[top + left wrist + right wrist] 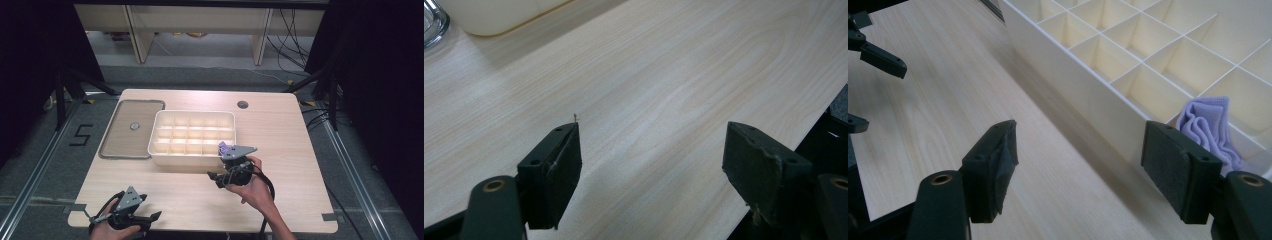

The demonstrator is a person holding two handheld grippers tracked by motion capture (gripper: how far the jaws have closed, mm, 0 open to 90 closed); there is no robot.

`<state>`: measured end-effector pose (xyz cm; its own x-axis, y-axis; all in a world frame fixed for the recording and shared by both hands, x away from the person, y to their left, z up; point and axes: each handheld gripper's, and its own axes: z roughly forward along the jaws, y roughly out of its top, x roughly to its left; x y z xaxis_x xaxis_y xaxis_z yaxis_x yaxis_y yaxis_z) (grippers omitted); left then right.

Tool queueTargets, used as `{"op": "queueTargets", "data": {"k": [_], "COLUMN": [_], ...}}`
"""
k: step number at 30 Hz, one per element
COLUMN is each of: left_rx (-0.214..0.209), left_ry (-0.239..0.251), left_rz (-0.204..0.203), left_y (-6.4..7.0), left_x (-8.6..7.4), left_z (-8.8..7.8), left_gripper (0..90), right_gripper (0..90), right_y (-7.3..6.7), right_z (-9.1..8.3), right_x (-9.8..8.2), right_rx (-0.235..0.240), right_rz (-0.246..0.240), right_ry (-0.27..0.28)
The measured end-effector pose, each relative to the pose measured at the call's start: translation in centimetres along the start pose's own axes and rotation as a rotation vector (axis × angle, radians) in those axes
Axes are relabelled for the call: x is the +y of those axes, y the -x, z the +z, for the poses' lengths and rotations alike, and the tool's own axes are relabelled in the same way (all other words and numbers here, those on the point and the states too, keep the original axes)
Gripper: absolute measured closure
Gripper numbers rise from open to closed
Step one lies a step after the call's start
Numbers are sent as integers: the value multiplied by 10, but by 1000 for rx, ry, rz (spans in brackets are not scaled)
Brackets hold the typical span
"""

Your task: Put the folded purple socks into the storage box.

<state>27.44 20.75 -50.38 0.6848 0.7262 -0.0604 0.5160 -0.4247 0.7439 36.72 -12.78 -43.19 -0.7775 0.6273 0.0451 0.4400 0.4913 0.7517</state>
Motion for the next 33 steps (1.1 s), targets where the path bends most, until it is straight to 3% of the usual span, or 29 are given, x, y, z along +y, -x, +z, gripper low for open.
{"op": "queueTargets", "data": {"k": [2, 4, 6, 9, 11, 12, 13, 17, 18, 19, 20, 26, 28, 31, 33], "left_rx": [-11, 0, -14, -2, -14, -6, -8, -5, -5, -4, -15, -12, -12, -14, -8], "left_ry": [14, -8, 15, -5, 3, -7, 2, -17, -17, -17, 0, -28, -23, 3, -17], "left_rz": [-11, 4, -11, 20, -8, 14, 4, 18, 18, 17, -2, 37, 31, 16, 32], "left_y": [1, 0, 2, 0, 2, 0, 1, 1, 1, 1, 2, 0, 1, 2, 1], "left_x": [0, 0, 0, 1, 1, 1, 1, 2, 2, 2, 1, 2, 2, 2, 2], "left_z": [1, 0, 1, 0, 1, 1, 1, 0, 0, 1, 1, 0, 0, 2, 2], "left_gripper": [232, 232, 232, 232, 231, 232, 231, 232, 232, 232, 232, 232, 232, 232, 232], "right_gripper": [300, 292, 263, 244, 213, 204, 200, 194, 195, 196, 198, 205, 205, 206, 205], "right_y": [-2, -4, -4, -6, -7, -8, -9, -11, -10, -12, -12, -13, -13, -13, -14], "right_z": [-1, -1, -1, -1, -2, -3, -3, -5, -5, -5, -5, -4, -4, -2, -1], "right_x": [-3, -5, -8, -12, -14, -15, -16, -22, -23, -25, -26, -35, -38, -41, -43], "right_rx": [7, 8, 16, 31, 33, 20, 25, 21, 41, 32, 40, 47, 31, 49, 45], "right_rz": [2, 7, 10, 9, 20, 26, 19, 20, 3, 22, 8, -3, -2, 2, 3], "right_ry": [1, 5, 8, 18, 27, 20, 27, 41, 38, 41, 43, 30, 28, 16, 16]}}
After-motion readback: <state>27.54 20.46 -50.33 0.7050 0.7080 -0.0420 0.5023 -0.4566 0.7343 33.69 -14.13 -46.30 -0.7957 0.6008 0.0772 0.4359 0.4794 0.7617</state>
